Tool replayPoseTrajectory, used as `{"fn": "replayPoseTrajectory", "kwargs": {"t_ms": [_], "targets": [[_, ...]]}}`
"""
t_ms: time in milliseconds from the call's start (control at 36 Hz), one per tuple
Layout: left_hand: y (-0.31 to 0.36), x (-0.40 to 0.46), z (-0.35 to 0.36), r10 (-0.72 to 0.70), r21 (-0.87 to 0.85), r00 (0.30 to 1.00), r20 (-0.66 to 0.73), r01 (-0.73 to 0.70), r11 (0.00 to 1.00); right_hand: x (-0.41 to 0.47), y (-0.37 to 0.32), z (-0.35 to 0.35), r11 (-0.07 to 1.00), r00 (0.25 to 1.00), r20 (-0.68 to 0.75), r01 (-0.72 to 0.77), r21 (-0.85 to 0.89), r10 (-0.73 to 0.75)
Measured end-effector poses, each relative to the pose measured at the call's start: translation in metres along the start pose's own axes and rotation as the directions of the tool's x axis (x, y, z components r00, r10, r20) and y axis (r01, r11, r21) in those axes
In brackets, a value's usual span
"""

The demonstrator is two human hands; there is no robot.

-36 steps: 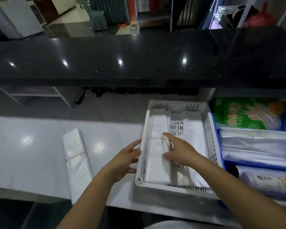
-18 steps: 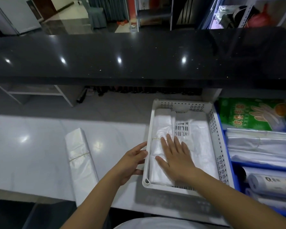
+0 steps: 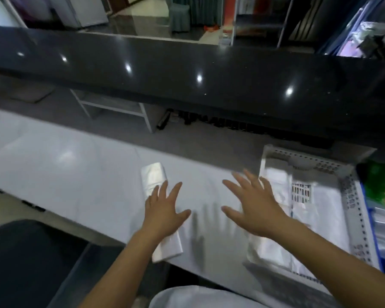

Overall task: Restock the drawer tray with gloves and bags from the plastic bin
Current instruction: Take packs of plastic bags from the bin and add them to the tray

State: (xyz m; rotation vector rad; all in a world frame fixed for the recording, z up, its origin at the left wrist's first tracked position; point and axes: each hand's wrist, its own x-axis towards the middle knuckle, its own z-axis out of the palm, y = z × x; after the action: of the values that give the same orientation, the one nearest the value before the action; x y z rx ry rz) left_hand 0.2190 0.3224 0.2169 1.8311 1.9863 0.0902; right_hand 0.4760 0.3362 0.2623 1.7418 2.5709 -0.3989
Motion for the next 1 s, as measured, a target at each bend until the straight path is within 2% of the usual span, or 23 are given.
{"fn": "replayPoseTrajectory", "kwargs": {"t_ms": [56, 111, 194, 250, 361, 528, 639, 694, 750, 778, 833, 861, 917, 1000], "targets": [[-0.031, 0.002, 0.003, -0.156, -0.039, 0.988, -0.011, 0.156, 0.987, 0.011, -0.035, 0.021, 0.997, 0.996, 0.047, 0.080, 0.017, -0.081], [-0.053, 0.005, 0.008, -0.274, -0.101, 0.962, 0.010, 0.274, 0.956, 0.021, -0.062, 0.049, 0.994, 0.980, 0.168, 0.112, -0.005, -0.110], [-0.069, 0.009, 0.014, -0.317, -0.135, 0.947, 0.051, 0.321, 0.937, 0.030, -0.081, 0.085, 0.990, 0.931, 0.356, 0.113, -0.079, -0.078], [-0.071, 0.011, 0.016, -0.306, -0.154, 0.950, 0.055, 0.311, 0.938, 0.030, -0.083, 0.102, 0.991, 0.904, 0.425, 0.091, -0.101, -0.039], [-0.064, 0.015, 0.018, -0.293, -0.221, 0.954, 0.063, 0.300, 0.928, 0.024, -0.076, 0.117, 0.993, 0.890, 0.454, 0.076, -0.093, -0.025], [-0.046, 0.023, 0.012, -0.421, -0.422, 0.906, 0.043, 0.398, 0.815, 0.022, -0.075, 0.118, 0.995, 0.892, 0.451, 0.076, -0.071, -0.036], [-0.048, 0.027, 0.006, -0.453, -0.642, 0.887, 0.083, 0.396, 0.657, 0.023, -0.074, 0.115, 0.998, 0.888, 0.457, 0.061, -0.022, -0.044], [-0.054, 0.027, 0.004, -0.455, -0.787, 0.874, 0.173, 0.400, 0.470, 0.027, -0.072, 0.106, 0.999, 0.867, 0.496, 0.045, 0.031, -0.055], [-0.058, 0.025, 0.000, -0.428, -0.858, 0.852, 0.302, 0.439, 0.268, 0.032, -0.070, 0.089, 0.993, 0.837, 0.542, 0.017, 0.118, -0.079], [-0.059, 0.023, -0.002, -0.392, -0.865, 0.852, 0.347, 0.452, 0.216, 0.034, -0.068, 0.079, 0.982, 0.834, 0.544, -0.013, 0.190, -0.095], [-0.059, 0.020, -0.007, -0.309, -0.872, 0.871, 0.381, 0.450, 0.192, 0.035, -0.061, 0.058, 0.907, 0.872, 0.479, -0.112, 0.406, -0.107], [-0.058, 0.019, -0.010, -0.265, -0.876, 0.882, 0.389, 0.443, 0.188, 0.034, -0.057, 0.048, 0.834, 0.901, 0.424, -0.166, 0.525, -0.088], [-0.051, 0.016, -0.015, -0.175, -0.884, 0.901, 0.396, 0.426, 0.193, 0.026, -0.048, 0.028, 0.631, 0.941, 0.337, -0.248, 0.735, -0.022], [-0.025, 0.011, -0.023, -0.011, -0.897, 0.925, 0.379, 0.371, 0.241, 0.012, -0.033, 0.004, 0.330, 0.958, 0.279, -0.283, 0.901, 0.061]]}}
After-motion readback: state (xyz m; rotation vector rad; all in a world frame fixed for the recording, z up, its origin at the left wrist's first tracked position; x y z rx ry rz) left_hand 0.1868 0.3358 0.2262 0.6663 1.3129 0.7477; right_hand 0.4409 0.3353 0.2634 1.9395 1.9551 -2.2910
